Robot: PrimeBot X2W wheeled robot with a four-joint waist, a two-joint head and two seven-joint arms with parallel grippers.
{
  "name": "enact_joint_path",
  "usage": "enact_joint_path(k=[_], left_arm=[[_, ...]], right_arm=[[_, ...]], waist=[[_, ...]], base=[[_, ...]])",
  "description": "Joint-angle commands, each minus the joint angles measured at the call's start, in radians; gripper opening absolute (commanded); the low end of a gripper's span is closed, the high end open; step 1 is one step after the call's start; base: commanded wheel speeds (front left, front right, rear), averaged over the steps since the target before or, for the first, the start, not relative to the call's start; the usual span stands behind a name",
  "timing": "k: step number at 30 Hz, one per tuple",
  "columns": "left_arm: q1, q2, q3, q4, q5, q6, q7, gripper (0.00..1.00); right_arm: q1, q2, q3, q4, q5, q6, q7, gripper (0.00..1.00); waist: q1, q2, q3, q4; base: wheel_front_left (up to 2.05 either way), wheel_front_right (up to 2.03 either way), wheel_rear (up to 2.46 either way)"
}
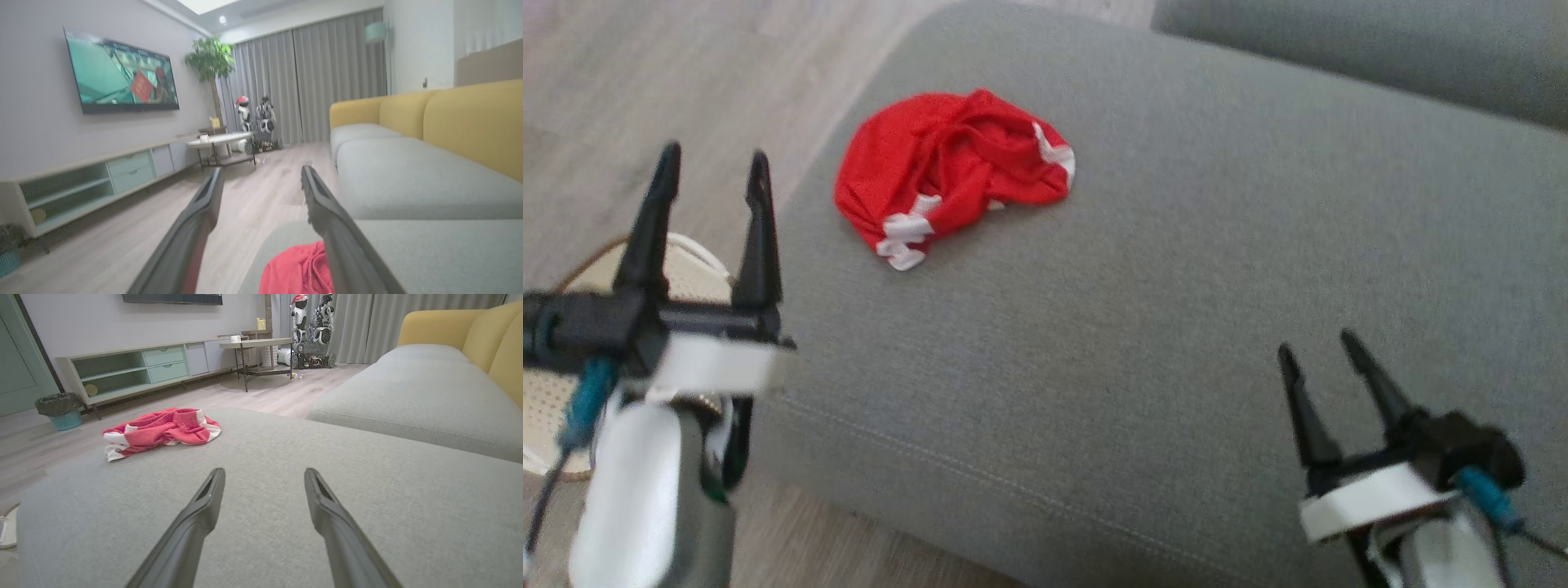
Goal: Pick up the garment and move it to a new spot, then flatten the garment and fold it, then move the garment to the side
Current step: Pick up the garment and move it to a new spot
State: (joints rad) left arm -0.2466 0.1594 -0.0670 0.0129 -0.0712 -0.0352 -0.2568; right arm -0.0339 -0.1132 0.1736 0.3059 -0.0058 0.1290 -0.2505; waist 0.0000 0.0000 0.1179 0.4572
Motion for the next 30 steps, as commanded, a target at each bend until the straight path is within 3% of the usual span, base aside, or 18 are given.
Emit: enact_joint_path(k=[1, 7, 15, 23, 30], left_arm=[[-0.045, 0.026, 0.039, -0.010, -0.004, -0.004, -0.005, 1.00], [-0.331, 0.057, 0.030, 0.258, -0.094, -0.074, 0.005, 1.00], [-0.633, 0.104, -0.102, 0.632, -0.282, -0.095, 0.172, 1.00], [-0.760, 0.158, -0.190, 0.854, -0.508, -0.095, 0.304, 1.00], [-0.797, 0.177, -0.247, 0.993, -0.594, -0.095, 0.376, 1.00]], right_arm=[[-0.038, -0.015, 0.021, -0.036, -0.004, 0.002, -0.011, 1.00], [-0.101, -0.083, -0.006, -0.065, -0.024, 0.002, -0.011, 1.00], [-0.160, -0.123, -0.040, -0.113, -0.017, 0.002, -0.011, 1.00], [-0.205, -0.121, -0.067, -0.158, -0.017, 0.002, -0.011, 1.00], [-0.216, -0.097, -0.091, -0.188, -0.030, 0.002, -0.011, 1.00]], waist=[[0.0000, 0.0000, 0.056, -0.045], [0.0000, 0.0000, 0.162, -0.100], [0.0000, 0.0000, 0.257, -0.160], [0.0000, 0.0000, 0.363, -0.218], [0.0000, 0.0000, 0.429, -0.251]], base=[[0.00, 0.00, 0.00], [0.00, 0.00, 0.00], [0.00, 0.00, 0.00], [0.00, 0.00, 0.00], [0.00, 0.00, 0.00]])
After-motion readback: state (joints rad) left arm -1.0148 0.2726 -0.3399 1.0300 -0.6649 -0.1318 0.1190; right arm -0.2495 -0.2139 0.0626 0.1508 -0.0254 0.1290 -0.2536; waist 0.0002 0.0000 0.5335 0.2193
